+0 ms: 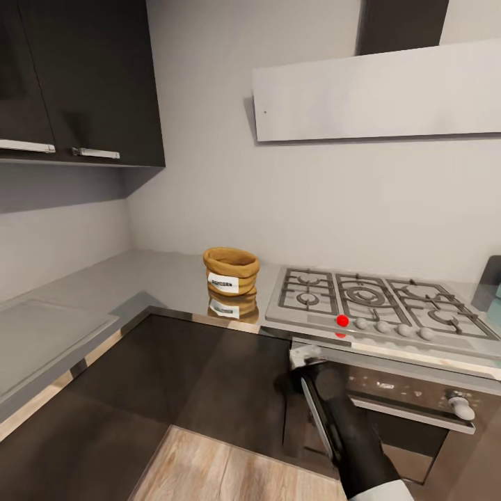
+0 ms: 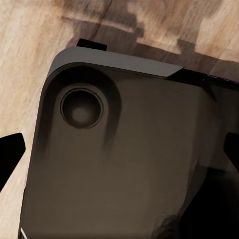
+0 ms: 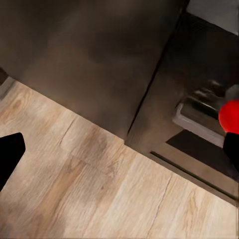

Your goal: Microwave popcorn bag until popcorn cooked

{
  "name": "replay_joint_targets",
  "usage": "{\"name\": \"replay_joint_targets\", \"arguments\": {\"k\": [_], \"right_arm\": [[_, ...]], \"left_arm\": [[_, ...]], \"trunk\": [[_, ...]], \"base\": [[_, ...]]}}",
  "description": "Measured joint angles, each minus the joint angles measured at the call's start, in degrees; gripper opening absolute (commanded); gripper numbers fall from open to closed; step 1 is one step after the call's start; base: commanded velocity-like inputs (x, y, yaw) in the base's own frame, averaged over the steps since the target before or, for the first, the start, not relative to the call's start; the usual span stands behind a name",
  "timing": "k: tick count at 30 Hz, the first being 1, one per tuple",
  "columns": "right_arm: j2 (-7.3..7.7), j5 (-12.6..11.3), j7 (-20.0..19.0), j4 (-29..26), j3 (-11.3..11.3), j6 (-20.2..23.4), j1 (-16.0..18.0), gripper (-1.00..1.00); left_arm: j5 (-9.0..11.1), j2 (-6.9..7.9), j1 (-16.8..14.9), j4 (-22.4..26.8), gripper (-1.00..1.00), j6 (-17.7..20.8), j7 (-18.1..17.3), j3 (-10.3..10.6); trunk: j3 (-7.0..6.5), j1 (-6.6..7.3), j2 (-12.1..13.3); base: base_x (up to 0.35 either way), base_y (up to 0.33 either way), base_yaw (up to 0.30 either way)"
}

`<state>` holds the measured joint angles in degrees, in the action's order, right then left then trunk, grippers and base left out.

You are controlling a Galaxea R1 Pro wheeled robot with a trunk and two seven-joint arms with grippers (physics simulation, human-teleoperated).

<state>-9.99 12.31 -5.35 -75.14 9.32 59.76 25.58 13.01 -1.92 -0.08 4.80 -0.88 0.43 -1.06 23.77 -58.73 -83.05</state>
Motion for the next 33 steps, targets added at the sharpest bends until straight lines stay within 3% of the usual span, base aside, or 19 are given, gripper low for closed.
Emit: {"name": "replay_joint_targets", "arguments": {"k": [5,10,16,17,23,28,33], "right_arm": [[0.00,-0.17,-0.11,-0.05,-0.07,0.00,4.22,1.00],[0.00,-3.08,-0.06,-0.05,-0.06,0.00,4.85,1.00],[0.00,-3.42,0.26,-3.09,0.00,0.00,5.65,1.00],[0.00,-3.35,0.39,-3.43,-0.06,-0.01,9.42,1.00],[0.00,-3.37,0.57,1.21,-0.62,0.00,22.04,1.00],[0.00,-3.42,0.59,17.46,-4.88,0.01,36.58,1.00],[-0.01,-3.47,0.58,29.71,-6.23,0.01,50.26,1.00]], "left_arm": [[0.00,0.00,0.00,0.00,1.00,0.00,-0.02,0.00],[-0.04,-0.07,0.00,0.00,1.00,-0.04,-0.03,0.00],[-0.09,-0.05,0.00,0.00,1.00,-0.01,-0.03,0.00],[-0.09,-0.04,0.00,0.00,1.00,0.00,-0.03,0.00],[-0.09,-0.03,0.00,0.00,1.00,0.00,-0.03,0.02],[-0.09,-0.01,0.00,0.00,1.00,0.00,-0.03,0.07],[-0.10,-0.04,0.00,0.00,1.00,0.00,-0.03,0.08]], "trunk": [[0.00,0.00,0.00],[0.00,-0.03,0.00],[0.00,0.00,0.00],[0.00,0.00,0.00],[0.00,0.00,0.00],[-0.01,0.00,0.00],[-0.01,0.00,0.00]], "base": [[0.000,0.000,0.000],[-0.187,0.000,0.000],[-0.128,0.000,0.000],[-0.004,0.000,0.000],[-0.001,0.000,0.000],[0.000,0.000,0.000],[0.000,0.000,0.000]]}}
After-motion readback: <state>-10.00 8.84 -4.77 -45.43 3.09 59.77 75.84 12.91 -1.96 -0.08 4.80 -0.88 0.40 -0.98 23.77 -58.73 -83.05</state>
